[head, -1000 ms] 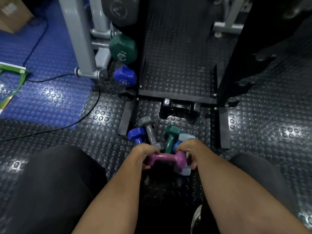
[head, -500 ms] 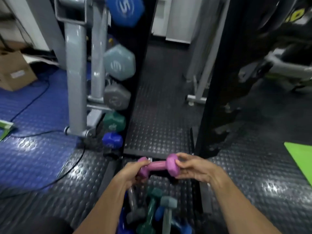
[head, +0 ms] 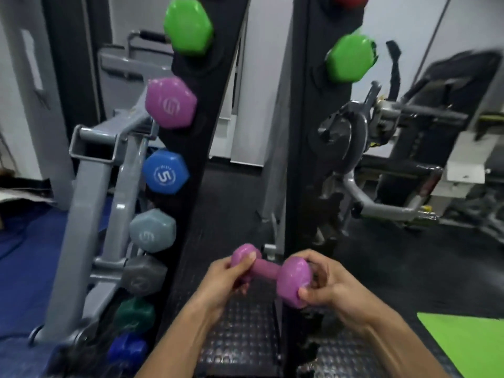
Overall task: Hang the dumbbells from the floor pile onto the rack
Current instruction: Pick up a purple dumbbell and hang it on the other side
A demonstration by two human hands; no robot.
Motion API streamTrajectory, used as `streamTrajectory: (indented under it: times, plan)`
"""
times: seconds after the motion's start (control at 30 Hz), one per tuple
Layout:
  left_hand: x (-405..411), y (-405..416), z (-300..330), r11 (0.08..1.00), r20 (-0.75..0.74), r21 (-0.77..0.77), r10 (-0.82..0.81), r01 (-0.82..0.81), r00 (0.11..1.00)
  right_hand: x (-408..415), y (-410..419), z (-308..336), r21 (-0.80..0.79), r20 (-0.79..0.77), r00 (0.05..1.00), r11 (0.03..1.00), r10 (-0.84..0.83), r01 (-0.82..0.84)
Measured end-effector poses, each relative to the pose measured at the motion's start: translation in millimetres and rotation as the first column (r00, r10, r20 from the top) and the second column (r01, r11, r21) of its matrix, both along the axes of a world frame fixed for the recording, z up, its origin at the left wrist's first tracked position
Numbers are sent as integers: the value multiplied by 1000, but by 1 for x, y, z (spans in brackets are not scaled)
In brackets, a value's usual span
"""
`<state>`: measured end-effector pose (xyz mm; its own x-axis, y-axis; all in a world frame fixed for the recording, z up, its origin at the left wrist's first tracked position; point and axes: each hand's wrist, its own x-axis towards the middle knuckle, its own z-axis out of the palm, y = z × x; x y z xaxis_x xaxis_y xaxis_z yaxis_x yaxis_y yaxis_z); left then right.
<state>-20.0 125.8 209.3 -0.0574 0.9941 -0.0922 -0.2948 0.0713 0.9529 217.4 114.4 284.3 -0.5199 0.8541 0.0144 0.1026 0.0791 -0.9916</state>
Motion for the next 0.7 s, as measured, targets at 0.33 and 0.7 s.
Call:
streamTrajectory:
  times: [0.33,0.7]
  plan:
    - [20,9,161,939,86,325,88,-112,992,6,-58,145,424,-124,972,875,-200,234]
    - [66,27,259,876,-41,477,110,-78,993,41,-91,196,580,-228,871,658,-434,480]
